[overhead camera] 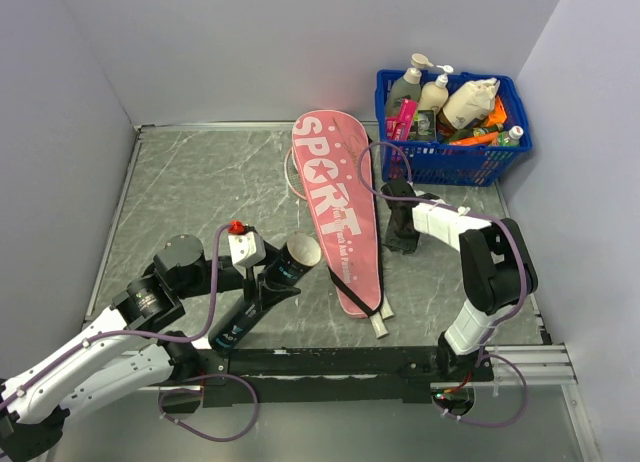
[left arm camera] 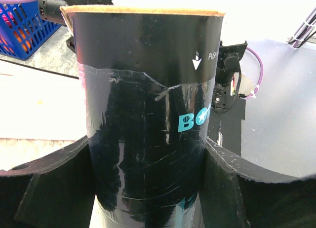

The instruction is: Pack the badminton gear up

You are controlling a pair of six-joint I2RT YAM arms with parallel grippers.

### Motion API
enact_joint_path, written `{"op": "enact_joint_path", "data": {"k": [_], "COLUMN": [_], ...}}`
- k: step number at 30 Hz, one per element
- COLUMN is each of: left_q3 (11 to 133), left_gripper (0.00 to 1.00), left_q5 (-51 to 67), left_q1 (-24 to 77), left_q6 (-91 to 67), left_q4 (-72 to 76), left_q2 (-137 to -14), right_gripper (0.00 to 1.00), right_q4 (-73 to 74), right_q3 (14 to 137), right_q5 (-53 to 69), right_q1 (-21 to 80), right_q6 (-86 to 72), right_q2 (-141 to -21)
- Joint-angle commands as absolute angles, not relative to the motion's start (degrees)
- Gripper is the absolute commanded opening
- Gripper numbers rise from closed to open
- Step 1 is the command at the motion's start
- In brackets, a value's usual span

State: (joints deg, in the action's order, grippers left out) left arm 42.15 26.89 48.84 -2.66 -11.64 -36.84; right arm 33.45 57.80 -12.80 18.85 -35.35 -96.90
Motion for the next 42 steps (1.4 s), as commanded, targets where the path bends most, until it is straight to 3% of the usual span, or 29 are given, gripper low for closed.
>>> {"op": "enact_joint_path", "data": {"k": [1,8,11,22,33,42], "left_q3": [45.3,45.2,45.3,45.1,45.4,48.9], "left_gripper": [0.01,0.01,0.01,0.01,0.01,0.01], "left_q5": [27.2,27.4,27.3,27.4,28.3,26.1], "left_q1": [49.0,49.0,49.0,49.0,50.0,52.5], "left_q6": [-3.3,-3.3,-3.3,-3.3,-2.9,-2.6], "left_q4": [-8.5,-8.6,-8.5,-8.4,-8.9,-10.3], "left_q2": [-35.9,-35.9,-35.9,-36.0,-40.2,-49.8], "right_gripper": [0.40,0.33,0.22,0.01,0.00,0.00], "right_q4": [32.4,31.7,32.1,32.5,34.6,37.3], "right_q3": [58.3,56.8,56.8,56.8,57.5,60.4], "right_q5": [-13.4,-13.4,-13.3,-13.4,-4.8,5.0], "right_q1": [18.4,18.5,18.4,18.4,19.4,22.6], "right_q6": [-36.3,-36.7,-36.7,-36.6,-28.5,-22.4], "right_q2": [-97.6,-97.3,-97.4,-95.4,-75.8,-52.0]}}
